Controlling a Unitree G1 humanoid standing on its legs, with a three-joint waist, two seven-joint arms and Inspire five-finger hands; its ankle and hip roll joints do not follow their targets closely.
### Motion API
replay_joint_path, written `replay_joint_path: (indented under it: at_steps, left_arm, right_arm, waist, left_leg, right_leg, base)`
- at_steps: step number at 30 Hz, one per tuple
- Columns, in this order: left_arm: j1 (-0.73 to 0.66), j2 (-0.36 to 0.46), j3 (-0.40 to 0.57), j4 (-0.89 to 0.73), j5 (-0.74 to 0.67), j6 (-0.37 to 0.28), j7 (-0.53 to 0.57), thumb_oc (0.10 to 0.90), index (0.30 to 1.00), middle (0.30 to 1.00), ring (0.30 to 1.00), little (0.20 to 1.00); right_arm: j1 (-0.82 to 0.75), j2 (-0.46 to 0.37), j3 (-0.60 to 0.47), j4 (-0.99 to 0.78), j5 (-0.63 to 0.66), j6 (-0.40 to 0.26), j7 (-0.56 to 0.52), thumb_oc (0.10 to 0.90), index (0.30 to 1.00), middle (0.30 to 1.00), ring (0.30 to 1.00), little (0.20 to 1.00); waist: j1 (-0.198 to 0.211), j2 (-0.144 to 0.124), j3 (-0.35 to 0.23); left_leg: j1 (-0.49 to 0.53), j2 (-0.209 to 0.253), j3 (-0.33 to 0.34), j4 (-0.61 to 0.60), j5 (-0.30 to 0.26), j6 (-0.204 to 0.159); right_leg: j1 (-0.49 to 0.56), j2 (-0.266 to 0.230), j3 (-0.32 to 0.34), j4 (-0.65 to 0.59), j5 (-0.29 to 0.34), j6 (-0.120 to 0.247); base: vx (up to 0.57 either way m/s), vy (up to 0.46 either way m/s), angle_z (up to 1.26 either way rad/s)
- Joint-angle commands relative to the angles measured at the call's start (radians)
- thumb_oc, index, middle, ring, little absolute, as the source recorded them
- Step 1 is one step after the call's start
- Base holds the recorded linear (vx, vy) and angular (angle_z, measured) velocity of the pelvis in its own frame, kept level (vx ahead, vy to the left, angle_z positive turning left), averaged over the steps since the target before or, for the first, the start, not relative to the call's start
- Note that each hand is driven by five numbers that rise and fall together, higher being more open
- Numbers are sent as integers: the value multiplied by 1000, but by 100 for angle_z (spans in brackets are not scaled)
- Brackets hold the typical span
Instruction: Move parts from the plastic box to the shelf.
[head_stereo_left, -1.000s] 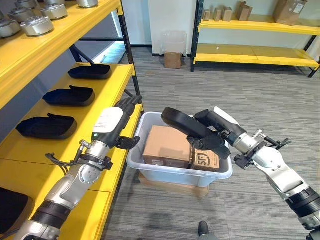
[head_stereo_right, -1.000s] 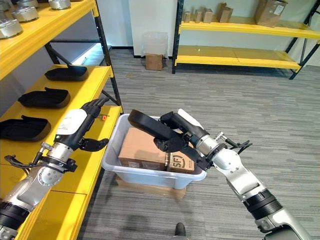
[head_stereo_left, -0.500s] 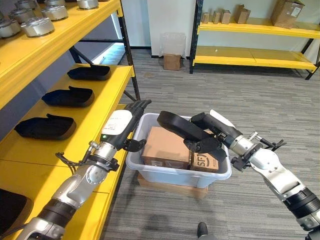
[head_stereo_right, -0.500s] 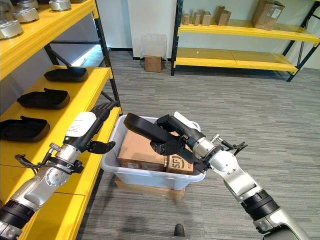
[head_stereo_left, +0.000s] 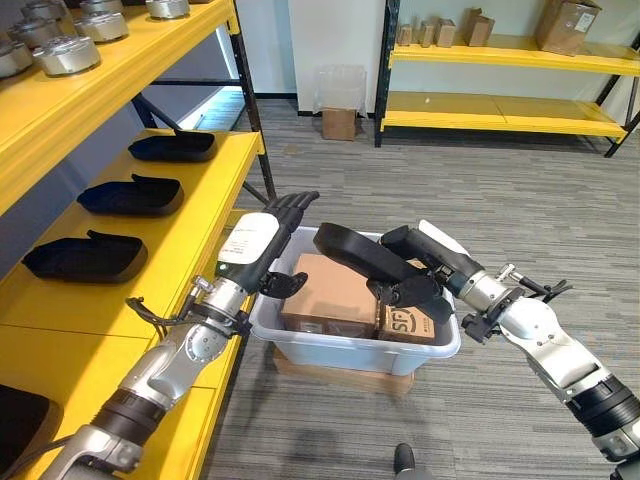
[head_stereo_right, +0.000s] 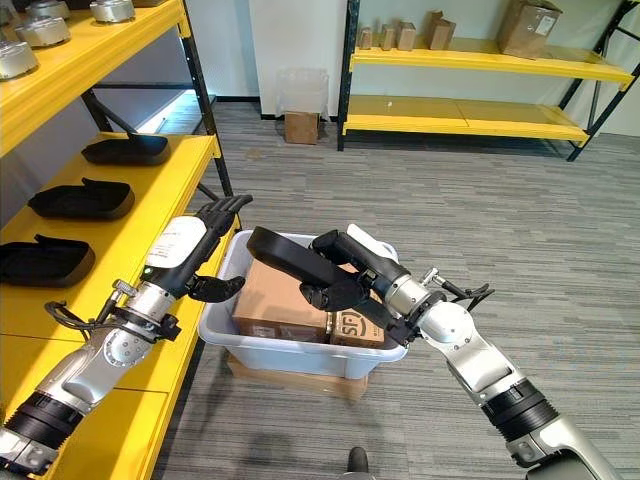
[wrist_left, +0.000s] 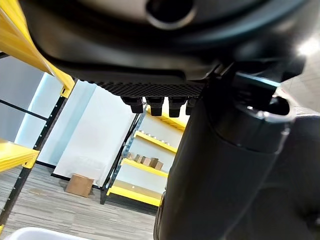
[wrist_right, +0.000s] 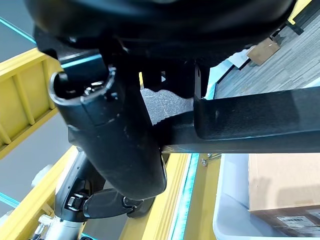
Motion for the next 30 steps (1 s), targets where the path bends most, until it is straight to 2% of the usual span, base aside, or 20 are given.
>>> replay_joint_path:
  at_steps: [1, 8, 15, 30]
  left_arm:
    - [-175, 5, 17, -10, -15, -49, 91, 900, 1000, 1000, 1000, 1000]
    - [-181, -13, 23, -20, -19, -47, 98, 900, 1000, 1000, 1000, 1000]
    - [-244, -9, -16, -15, -26, -49, 87, 900, 1000, 1000, 1000, 1000]
    - [-280, -25, -40, -10, -21, -46, 79, 900, 1000, 1000, 1000, 1000]
  right_arm:
    - [-190, 40, 19, -91, 52, -129, -34, 400, 300, 300, 300, 300]
    - [-188, 56, 30, -98, 49, -126, -28, 400, 300, 300, 300, 300]
    - [-207, 70, 48, -94, 52, -122, -25, 400, 300, 300, 300, 300]
    - [-216, 76, 63, -100, 51, -119, -17, 400, 300, 300, 300, 300]
  waist:
    - [7, -6, -117]
    - [5, -8, -117]
    - [4, -13, -117]
    - [-1, -12, -114]
  left_leg:
    - [72, 61, -5, -8, -71, -25]
    - [74, 61, -4, -8, -71, -24]
    - [65, 61, -12, -8, -67, -24]
    - [64, 60, -13, -8, -67, -23]
  right_leg:
    - [-10, -55, 56, 72, -80, 73]
    - [-6, -55, 56, 70, -81, 71]
    - [-9, -53, 55, 70, -79, 71]
    - [-8, -52, 57, 69, -78, 70]
  base:
    - [0, 0, 0]
    - [0, 0, 0]
    - [0, 0, 0]
    - [0, 0, 0]
